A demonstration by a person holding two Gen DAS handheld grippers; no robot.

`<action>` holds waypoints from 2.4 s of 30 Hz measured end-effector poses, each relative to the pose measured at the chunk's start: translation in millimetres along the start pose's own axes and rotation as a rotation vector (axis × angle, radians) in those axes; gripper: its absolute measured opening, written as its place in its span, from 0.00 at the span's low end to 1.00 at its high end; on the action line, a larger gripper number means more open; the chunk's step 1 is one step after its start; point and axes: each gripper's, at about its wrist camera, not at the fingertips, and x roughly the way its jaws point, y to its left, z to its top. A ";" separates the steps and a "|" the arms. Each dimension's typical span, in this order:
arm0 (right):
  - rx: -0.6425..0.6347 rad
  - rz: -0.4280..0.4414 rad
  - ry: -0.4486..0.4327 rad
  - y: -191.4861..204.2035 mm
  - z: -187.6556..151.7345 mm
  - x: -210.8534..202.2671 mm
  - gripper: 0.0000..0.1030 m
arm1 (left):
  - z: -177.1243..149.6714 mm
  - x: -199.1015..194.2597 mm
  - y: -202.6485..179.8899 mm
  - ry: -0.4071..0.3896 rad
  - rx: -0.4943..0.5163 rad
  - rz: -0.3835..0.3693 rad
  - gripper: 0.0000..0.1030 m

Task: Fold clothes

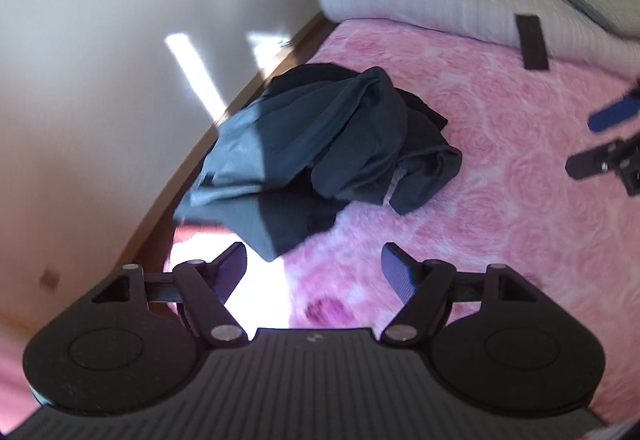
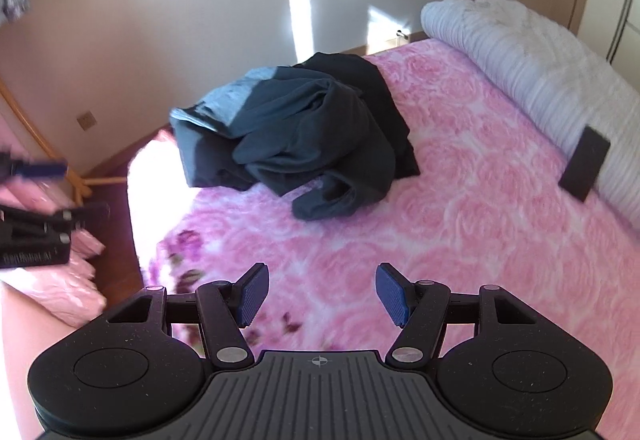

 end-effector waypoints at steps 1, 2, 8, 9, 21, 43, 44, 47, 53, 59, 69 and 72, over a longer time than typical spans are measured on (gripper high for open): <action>-0.018 -0.011 0.002 0.3 6.2 11.9 0.61 | 4.8 16.1 5.6 -0.015 0.052 -0.016 0.69; -0.035 -0.024 0.009 0.5 13.4 24.4 0.61 | 11.7 33.8 12.3 -0.030 0.098 -0.029 0.69; -0.057 -0.062 0.037 -2.8 64.7 109.2 0.61 | 48.7 154.6 43.6 -0.103 0.321 -0.124 0.69; -0.055 -0.065 0.038 -3.5 73.1 124.7 0.61 | 52.5 173.2 45.6 -0.111 0.345 -0.144 0.69; 0.113 -0.055 0.041 -12.3 129.2 263.3 0.88 | 65.8 277.0 68.3 -0.218 0.603 -0.275 0.05; 0.004 -0.291 -0.265 -60.6 48.3 -87.6 0.06 | 134.0 -25.0 17.4 -0.694 0.504 -0.382 0.04; 0.018 -0.296 -0.273 -57.1 27.0 -110.6 0.07 | 123.4 -43.6 3.0 -0.695 0.508 -0.405 0.04; 0.065 -0.317 -0.272 -49.9 -39.5 -170.9 0.07 | 93.6 -93.8 -41.6 -0.688 0.513 -0.485 0.04; 0.183 -0.466 -0.214 -35.2 -154.9 -277.2 0.07 | 57.2 -152.5 -125.2 -0.612 0.576 -0.772 0.04; 0.377 -0.692 -0.212 32.9 -227.4 -343.7 0.07 | 27.0 -197.2 -160.9 -0.700 0.804 -0.973 0.04; 0.398 -0.832 -0.207 46.5 -225.6 -426.6 0.07 | 55.9 -276.1 -217.0 -0.883 0.888 -1.073 0.05; 0.430 -0.805 -0.176 -9.5 -240.5 -431.7 0.07 | 85.2 -267.8 -278.7 -0.884 0.930 -1.043 0.05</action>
